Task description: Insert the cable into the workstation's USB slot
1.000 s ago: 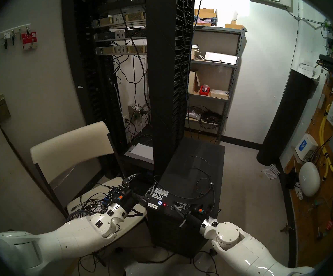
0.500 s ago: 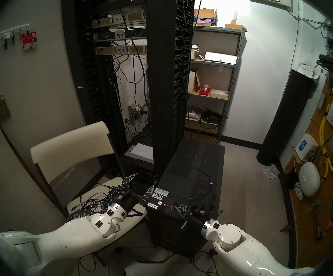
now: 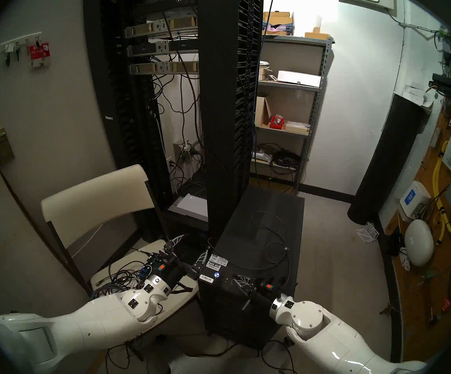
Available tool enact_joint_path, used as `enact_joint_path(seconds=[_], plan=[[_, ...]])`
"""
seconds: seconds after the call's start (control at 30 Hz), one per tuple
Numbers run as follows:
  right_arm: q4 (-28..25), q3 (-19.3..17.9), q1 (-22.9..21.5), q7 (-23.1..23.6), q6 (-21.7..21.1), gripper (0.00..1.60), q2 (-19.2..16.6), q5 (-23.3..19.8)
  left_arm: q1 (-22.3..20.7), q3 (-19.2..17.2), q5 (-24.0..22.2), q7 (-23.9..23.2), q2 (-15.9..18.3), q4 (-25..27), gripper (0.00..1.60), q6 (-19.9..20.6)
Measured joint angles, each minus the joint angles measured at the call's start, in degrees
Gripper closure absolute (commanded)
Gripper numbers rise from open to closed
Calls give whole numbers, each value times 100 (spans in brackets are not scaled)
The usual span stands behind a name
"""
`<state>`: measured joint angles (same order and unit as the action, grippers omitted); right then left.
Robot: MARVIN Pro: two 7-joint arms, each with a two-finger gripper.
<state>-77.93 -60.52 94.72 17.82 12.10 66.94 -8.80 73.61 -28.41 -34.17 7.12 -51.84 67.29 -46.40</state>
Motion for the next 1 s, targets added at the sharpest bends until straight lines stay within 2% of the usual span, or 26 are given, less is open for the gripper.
enact_joint_path(seconds=[0.63,1.0], plan=[[20,-57,88,-302,103,160,33,101,0,2,7,-32,16,-16,0,-20],[-85,-52,129,-474,-14,160,107,225,-2,1,10,-16,-13,-70,0,-38]])
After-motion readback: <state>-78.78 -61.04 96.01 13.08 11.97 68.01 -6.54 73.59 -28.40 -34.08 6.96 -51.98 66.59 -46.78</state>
